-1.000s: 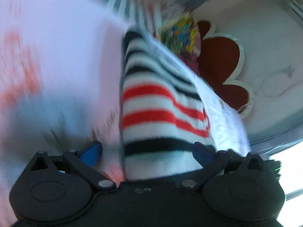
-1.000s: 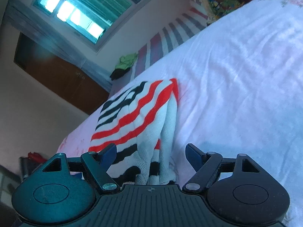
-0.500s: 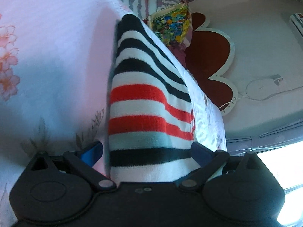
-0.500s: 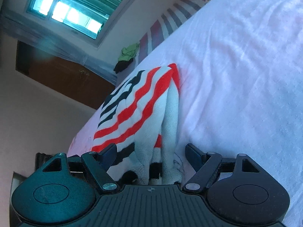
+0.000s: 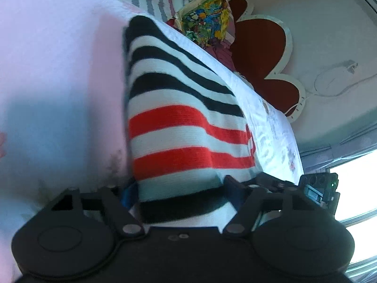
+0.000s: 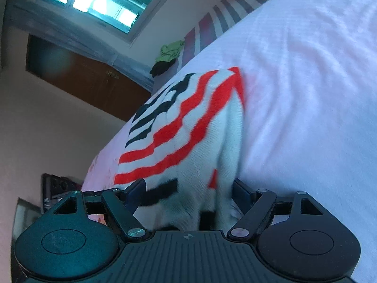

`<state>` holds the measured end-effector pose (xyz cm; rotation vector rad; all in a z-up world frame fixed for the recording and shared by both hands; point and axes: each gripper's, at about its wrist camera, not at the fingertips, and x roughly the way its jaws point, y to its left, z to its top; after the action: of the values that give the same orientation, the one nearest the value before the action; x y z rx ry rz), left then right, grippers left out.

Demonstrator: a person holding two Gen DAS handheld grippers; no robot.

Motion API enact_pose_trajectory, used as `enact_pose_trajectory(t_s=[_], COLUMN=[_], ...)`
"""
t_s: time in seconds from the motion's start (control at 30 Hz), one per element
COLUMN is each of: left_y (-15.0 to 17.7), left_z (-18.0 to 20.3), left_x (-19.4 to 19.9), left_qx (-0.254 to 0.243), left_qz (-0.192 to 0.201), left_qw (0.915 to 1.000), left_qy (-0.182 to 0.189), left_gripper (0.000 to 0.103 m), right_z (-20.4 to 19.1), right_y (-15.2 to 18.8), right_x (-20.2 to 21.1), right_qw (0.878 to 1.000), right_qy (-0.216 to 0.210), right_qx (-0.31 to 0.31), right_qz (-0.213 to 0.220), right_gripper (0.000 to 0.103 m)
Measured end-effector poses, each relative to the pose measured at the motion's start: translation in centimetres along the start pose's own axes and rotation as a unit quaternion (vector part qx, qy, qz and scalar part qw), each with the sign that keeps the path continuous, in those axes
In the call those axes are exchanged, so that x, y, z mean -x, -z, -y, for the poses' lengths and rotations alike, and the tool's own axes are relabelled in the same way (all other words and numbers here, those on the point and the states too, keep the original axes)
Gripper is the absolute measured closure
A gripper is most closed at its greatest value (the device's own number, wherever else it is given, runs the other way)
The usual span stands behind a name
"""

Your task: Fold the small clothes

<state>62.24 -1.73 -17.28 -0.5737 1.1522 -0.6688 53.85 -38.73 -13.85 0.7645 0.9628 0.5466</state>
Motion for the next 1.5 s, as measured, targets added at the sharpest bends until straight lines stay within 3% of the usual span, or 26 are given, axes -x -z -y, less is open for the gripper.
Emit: enact_pose_trajectory(t_s=[0.17, 0.27, 0.33, 0.53, 0.87, 1.37, 1.5], left_y=[0.4, 1.0, 1.2, 1.2, 1.7, 4.1, 5.0], left_z=[1.0, 1.4, 1.3, 2.5, 3.6, -2.9, -6.7], left_x=[-0.5, -0.3, 0.0, 1.3, 7.1, 19.5, 22.0], left_qx=[-0.039, -0.069, -0.067, -0.090, -0.129, -0.125, -0.098], left_qz=[0.010, 0.022, 0.031, 0.041, 0.066, 0.087, 0.089], left_qw=[0.9990, 0.9970, 0.9970, 0.9950, 0.9891, 0.9857, 0.9895], left_qy=[-0.016, -0.029, -0.021, -0.016, -0.026, -0.071, -0.058], left_gripper=[0.027, 0.039, 0.043, 0.049, 0.049, 0.049, 0.049], right_z=[-0.8, -2.3, -3.6, -7.4, -13.9, -24.9, -26.3], right_y=[0.2, 0.8, 1.3, 2.5, 4.4, 11.1, 12.5], right_x=[-0.7, -1.2, -1.4, -1.5, -3.1, -12.8, -17.1], right_qw=[1.000, 0.998, 0.995, 0.989, 0.984, 0.985, 0.987], right_qy=[0.023, 0.047, 0.058, 0.070, 0.058, 0.010, -0.008], right_qx=[0.015, 0.050, 0.075, 0.121, 0.163, 0.169, 0.157], right_qz=[0.000, 0.006, 0.018, 0.046, 0.048, 0.031, 0.010], right_gripper=[0.054, 0.067, 0.068, 0.069, 0.070, 0.069, 0.069])
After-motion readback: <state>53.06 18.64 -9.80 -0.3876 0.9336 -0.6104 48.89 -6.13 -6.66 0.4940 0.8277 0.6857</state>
